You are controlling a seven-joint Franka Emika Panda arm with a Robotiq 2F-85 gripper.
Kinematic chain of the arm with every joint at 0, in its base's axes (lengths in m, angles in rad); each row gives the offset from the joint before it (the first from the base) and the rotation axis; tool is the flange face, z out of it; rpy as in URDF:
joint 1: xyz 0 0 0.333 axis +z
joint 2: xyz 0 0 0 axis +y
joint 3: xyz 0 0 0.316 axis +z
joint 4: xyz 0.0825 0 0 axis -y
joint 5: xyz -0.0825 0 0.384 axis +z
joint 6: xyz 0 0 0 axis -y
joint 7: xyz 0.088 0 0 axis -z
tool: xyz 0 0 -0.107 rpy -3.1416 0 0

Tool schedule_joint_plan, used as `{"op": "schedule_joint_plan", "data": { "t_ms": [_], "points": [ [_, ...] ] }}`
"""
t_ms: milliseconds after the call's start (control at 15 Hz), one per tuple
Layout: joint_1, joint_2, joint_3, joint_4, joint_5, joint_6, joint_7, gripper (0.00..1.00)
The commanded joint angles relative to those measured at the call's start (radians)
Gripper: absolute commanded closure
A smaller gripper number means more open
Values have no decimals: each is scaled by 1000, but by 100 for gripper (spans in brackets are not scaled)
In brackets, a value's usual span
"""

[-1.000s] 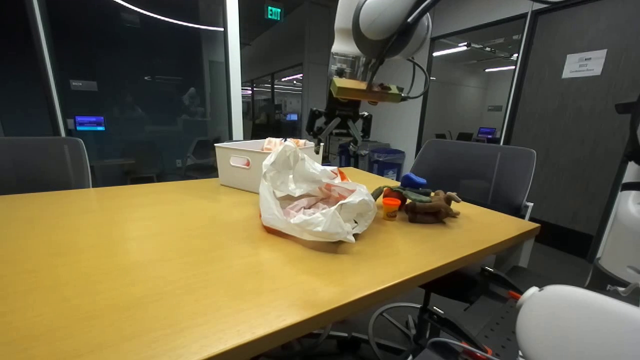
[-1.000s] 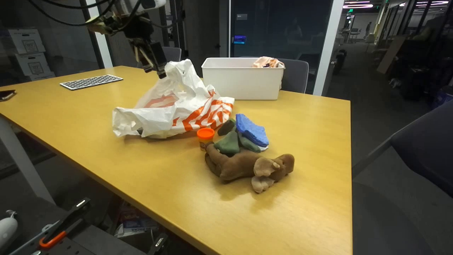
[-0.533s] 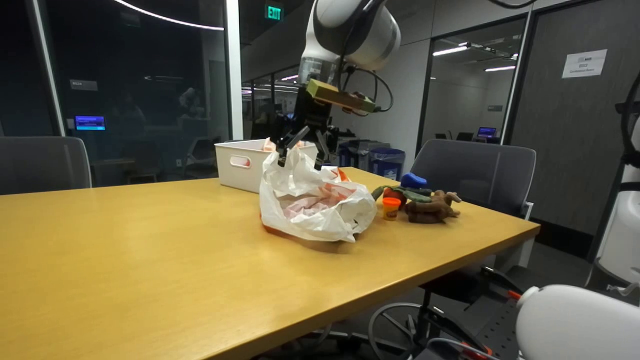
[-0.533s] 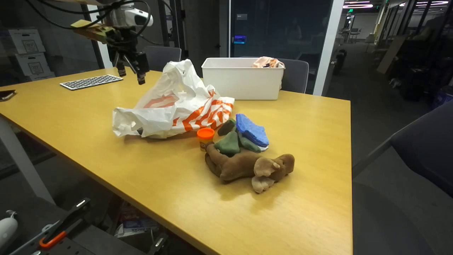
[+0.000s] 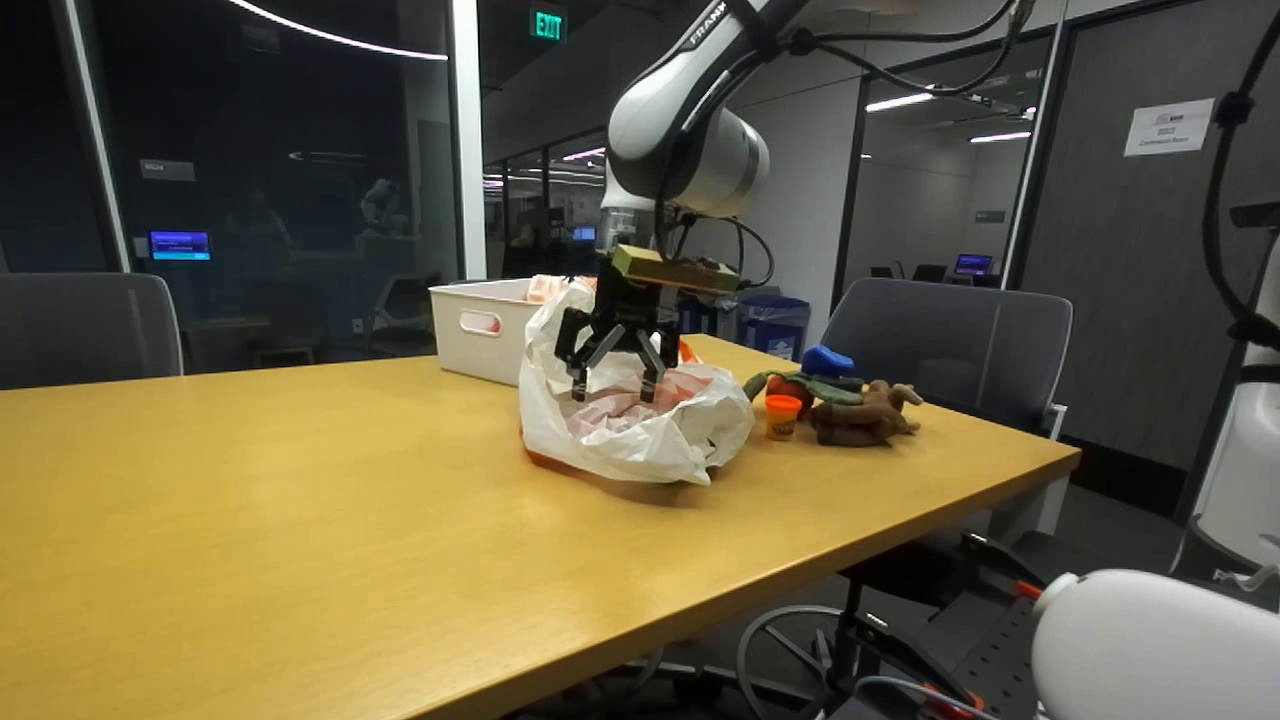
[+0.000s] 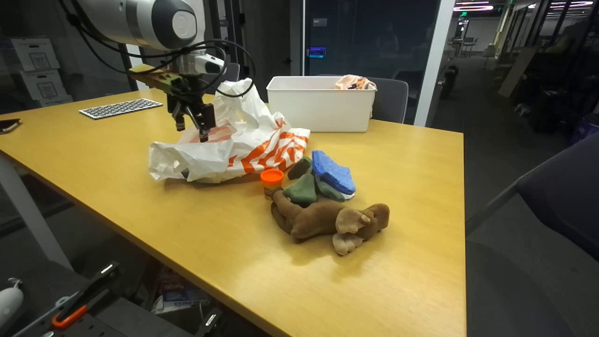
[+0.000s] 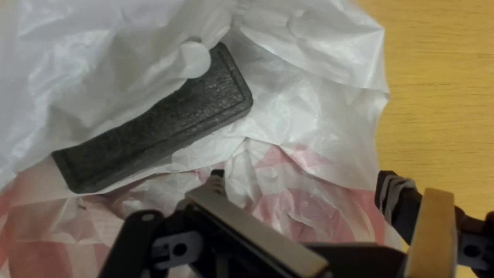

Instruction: Remove the items from the plastic bag and put them on the right side of the table.

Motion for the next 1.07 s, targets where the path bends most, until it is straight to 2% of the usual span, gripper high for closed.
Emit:
{"op": "schedule_joint_plan", "data": {
  "t_ms": [0, 267, 600, 800, 1000],
  "points": [
    [-14, 21, -31, 0, 33, 4, 50, 0],
    [-18, 6, -65, -39, 37, -17, 159, 0],
    [-8, -28, -75, -83, 35, -49, 302, 0],
    [2, -98, -66, -137, 22, -15, 377, 0],
    [2, -158, -57, -179, 20, -42, 458, 0]
  ]
}}
